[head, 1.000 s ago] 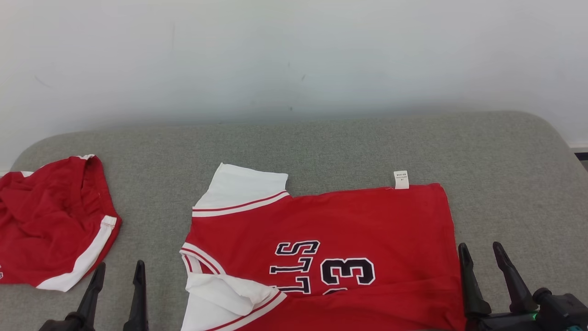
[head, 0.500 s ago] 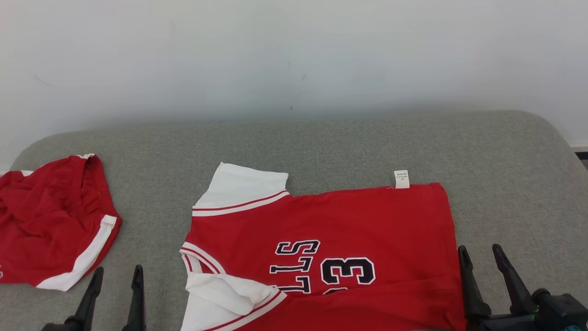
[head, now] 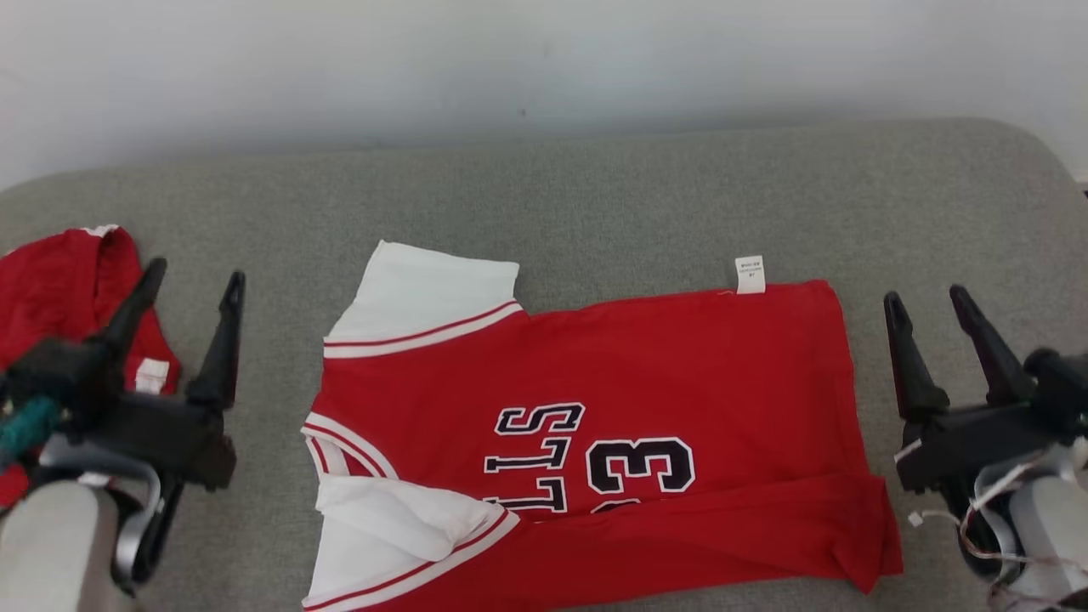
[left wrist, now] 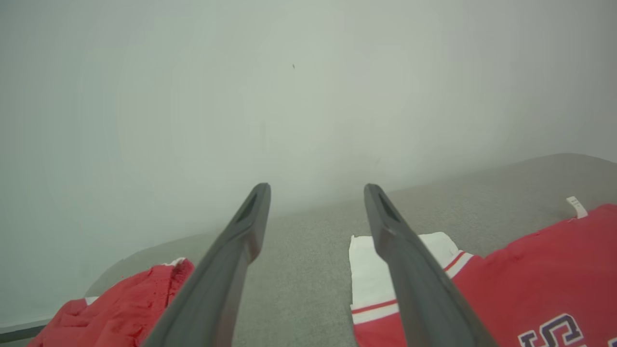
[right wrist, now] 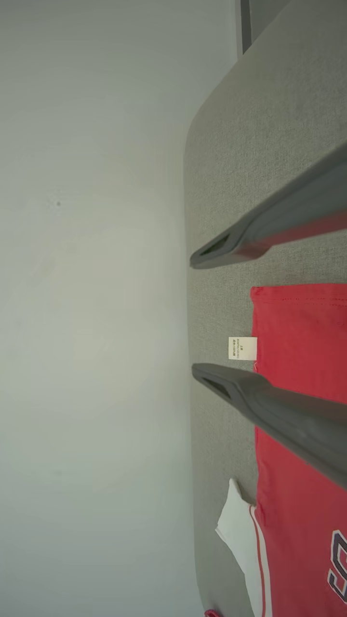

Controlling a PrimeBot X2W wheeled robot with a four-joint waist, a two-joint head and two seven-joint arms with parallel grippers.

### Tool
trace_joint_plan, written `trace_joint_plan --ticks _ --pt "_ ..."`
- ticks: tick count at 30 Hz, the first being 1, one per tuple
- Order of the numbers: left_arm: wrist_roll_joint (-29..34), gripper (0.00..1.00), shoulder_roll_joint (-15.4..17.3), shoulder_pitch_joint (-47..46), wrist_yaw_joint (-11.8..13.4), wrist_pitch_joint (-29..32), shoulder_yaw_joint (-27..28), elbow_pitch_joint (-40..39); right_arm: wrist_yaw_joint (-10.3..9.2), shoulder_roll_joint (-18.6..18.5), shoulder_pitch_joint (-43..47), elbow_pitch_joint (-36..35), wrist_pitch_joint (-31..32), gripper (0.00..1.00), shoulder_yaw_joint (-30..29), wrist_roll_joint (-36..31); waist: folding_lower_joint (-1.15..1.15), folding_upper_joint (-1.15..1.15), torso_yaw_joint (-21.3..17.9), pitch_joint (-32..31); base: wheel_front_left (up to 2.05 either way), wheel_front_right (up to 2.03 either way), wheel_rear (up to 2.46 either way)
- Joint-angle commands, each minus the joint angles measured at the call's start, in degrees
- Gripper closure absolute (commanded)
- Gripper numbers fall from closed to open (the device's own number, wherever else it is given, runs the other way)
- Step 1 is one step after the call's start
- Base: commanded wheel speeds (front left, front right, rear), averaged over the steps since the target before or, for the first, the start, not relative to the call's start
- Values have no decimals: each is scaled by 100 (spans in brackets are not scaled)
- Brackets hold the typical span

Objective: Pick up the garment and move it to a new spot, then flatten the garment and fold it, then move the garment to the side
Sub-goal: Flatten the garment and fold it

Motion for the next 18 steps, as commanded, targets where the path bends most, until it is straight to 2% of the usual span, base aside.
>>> trace_joint_plan --ticks 1,4,11,18 --pt "-63 0 76 -167 15 27 -58 40 -14 -39 -145 55 40 0 36 11 -1 0 -107 493 0 0 0" --pt "-372 0 352 -927 13 265 -484 327 -14 -178 -765 438 268 0 228 144 -1 0 -181 845 0 0 0" --pt "-1194 0 733 -2440 12 975 -1470 1352 -14 -242 -1995 1301 789 0 763 308 -1 0 -383 1431 0 0 0" --pt "-1899 0 834 -3382 12 1466 -2266 2356 -14 -24 -2811 2066 1225 0 1357 515 -1 0 -653 1672 0 0 0"
